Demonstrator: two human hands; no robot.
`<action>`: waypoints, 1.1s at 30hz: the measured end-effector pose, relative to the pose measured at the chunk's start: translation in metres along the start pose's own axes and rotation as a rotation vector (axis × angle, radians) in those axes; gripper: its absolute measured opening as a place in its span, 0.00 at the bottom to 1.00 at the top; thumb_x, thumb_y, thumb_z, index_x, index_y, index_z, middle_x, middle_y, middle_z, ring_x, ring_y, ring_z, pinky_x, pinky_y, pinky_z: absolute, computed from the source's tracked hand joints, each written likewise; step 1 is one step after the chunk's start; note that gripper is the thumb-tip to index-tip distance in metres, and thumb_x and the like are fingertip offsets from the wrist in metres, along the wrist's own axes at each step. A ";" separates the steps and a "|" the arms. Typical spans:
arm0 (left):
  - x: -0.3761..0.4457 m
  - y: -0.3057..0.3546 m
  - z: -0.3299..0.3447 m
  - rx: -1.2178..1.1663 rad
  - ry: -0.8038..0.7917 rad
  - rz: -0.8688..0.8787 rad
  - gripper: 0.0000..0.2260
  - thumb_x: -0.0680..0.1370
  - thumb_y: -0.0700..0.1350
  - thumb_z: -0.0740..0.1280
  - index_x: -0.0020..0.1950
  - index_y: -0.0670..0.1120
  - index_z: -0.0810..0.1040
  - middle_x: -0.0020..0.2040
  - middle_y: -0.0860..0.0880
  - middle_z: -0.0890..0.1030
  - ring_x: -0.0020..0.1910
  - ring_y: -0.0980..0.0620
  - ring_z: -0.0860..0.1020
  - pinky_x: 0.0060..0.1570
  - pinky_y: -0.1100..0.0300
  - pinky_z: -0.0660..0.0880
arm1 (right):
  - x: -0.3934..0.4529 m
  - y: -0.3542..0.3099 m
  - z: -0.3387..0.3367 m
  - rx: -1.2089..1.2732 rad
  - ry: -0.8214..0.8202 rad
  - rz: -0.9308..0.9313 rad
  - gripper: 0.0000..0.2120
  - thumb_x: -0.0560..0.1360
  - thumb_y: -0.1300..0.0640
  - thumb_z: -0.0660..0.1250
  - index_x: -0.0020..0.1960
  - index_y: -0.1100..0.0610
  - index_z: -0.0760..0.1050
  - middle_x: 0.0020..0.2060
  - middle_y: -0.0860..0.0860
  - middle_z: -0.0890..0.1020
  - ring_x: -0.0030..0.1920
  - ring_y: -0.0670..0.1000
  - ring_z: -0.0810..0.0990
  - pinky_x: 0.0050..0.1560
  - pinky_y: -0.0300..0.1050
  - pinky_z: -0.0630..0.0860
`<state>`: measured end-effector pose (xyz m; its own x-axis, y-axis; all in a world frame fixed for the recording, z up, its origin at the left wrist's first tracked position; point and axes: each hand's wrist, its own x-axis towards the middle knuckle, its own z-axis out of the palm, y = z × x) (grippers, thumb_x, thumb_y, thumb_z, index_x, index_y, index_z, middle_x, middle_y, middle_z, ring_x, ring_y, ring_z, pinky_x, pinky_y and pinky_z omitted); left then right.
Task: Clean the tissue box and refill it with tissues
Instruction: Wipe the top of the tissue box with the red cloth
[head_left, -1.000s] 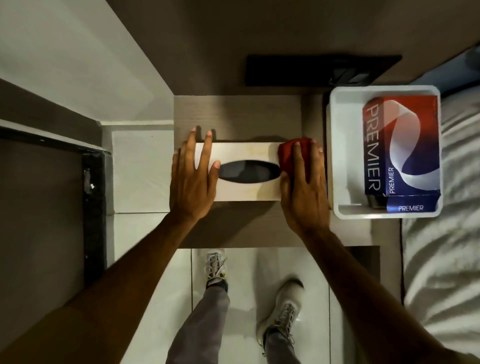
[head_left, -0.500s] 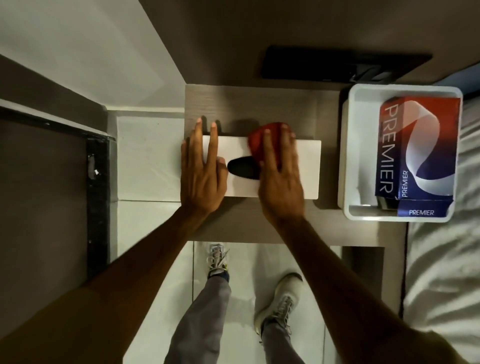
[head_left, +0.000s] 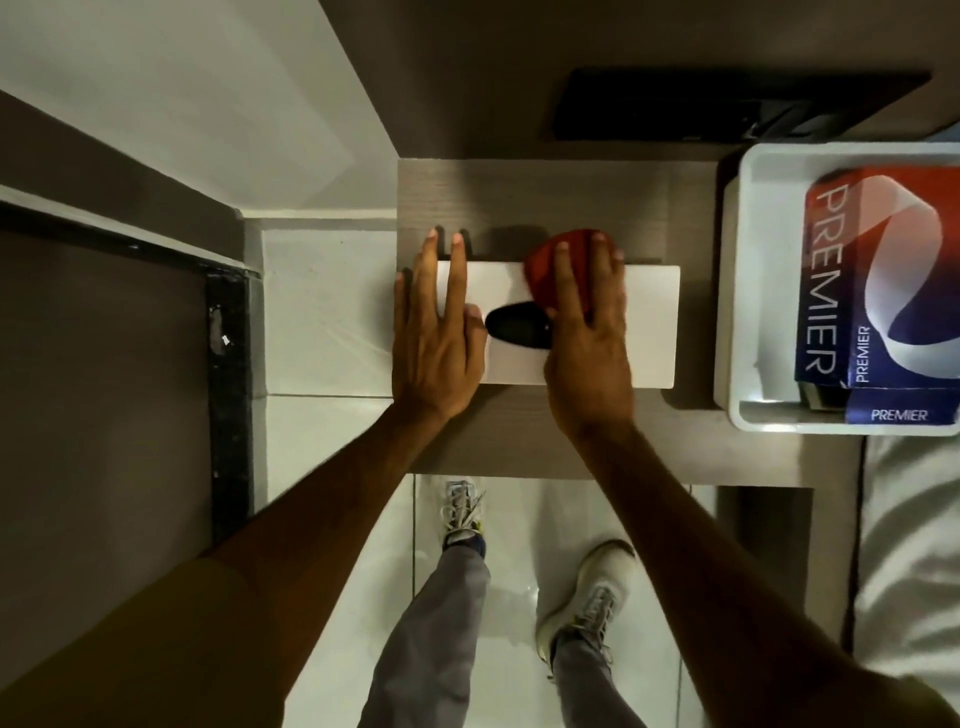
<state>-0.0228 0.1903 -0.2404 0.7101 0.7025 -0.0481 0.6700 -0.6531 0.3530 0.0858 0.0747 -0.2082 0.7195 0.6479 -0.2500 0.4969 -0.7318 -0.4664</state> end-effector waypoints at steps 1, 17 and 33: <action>0.000 0.000 0.001 0.006 0.001 -0.002 0.28 0.83 0.46 0.53 0.84 0.44 0.55 0.84 0.41 0.55 0.83 0.43 0.55 0.81 0.42 0.54 | 0.000 -0.004 0.000 0.021 0.033 0.077 0.40 0.79 0.68 0.64 0.83 0.49 0.48 0.83 0.54 0.45 0.82 0.59 0.41 0.77 0.66 0.57; -0.002 0.001 0.001 0.015 0.012 -0.005 0.26 0.85 0.48 0.50 0.83 0.45 0.58 0.83 0.41 0.59 0.83 0.43 0.58 0.82 0.43 0.54 | -0.061 0.011 -0.007 0.023 0.127 0.197 0.35 0.82 0.65 0.59 0.83 0.50 0.48 0.83 0.54 0.43 0.82 0.61 0.41 0.70 0.55 0.56; 0.000 -0.001 0.000 -0.060 -0.037 -0.018 0.26 0.85 0.49 0.50 0.83 0.46 0.58 0.83 0.41 0.58 0.82 0.42 0.59 0.82 0.41 0.55 | -0.071 -0.011 0.018 0.003 0.127 0.171 0.38 0.78 0.69 0.59 0.83 0.50 0.49 0.83 0.55 0.45 0.82 0.62 0.42 0.69 0.61 0.61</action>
<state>-0.0236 0.1905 -0.2407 0.7066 0.7020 -0.0890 0.6690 -0.6217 0.4073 0.0208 0.0407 -0.2011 0.8488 0.4822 -0.2167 0.3610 -0.8282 -0.4287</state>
